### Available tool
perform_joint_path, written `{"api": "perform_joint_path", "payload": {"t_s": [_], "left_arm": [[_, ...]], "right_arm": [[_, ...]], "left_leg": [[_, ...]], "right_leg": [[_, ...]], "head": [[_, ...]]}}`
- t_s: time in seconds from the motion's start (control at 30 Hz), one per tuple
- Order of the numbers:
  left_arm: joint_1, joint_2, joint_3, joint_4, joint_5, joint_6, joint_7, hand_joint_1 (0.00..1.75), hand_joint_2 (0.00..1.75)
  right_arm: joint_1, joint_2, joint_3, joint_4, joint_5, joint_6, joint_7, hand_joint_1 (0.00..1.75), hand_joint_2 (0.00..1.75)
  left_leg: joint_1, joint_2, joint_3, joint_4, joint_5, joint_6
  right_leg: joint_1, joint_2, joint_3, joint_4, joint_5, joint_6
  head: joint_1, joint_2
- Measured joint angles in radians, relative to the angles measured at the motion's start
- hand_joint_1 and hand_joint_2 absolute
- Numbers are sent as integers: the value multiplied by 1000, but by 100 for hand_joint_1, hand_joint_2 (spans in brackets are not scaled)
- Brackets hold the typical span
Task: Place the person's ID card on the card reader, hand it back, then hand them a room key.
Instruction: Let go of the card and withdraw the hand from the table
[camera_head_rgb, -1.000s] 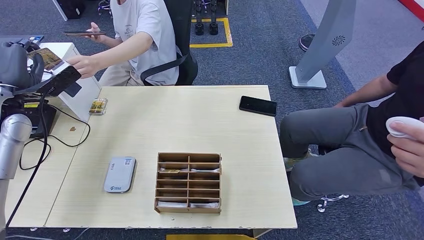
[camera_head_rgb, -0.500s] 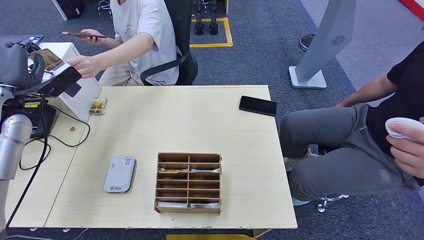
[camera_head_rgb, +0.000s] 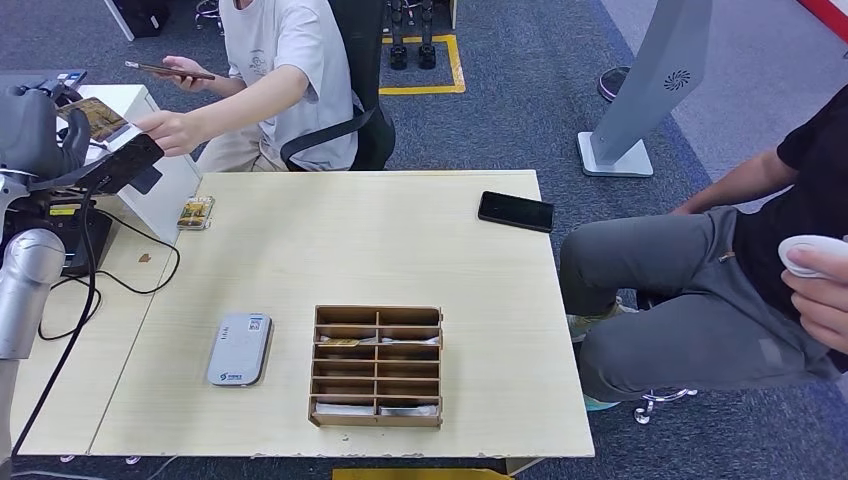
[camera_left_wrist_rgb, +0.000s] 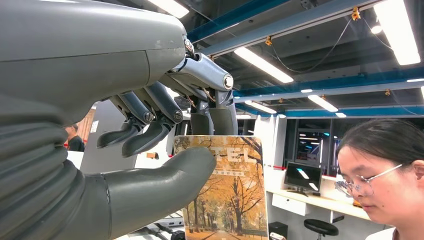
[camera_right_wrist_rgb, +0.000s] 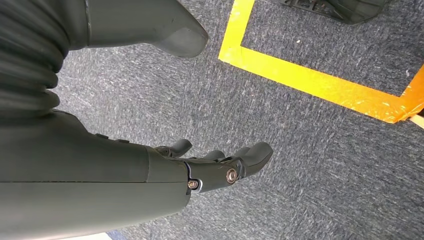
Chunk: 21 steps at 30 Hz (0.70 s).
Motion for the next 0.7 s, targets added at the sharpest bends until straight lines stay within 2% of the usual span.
{"api": "perform_joint_path", "payload": {"t_s": [0.7], "left_arm": [[0, 0, -11, 0, 0, 0, 0, 175, 175]], "right_arm": [[0, 0, 0, 0, 0, 0, 0, 0, 175]], "left_leg": [[0, 0, 0, 0, 0, 0]], "right_leg": [[0, 0, 0, 0, 0, 0]], "head": [[0, 0]]}}
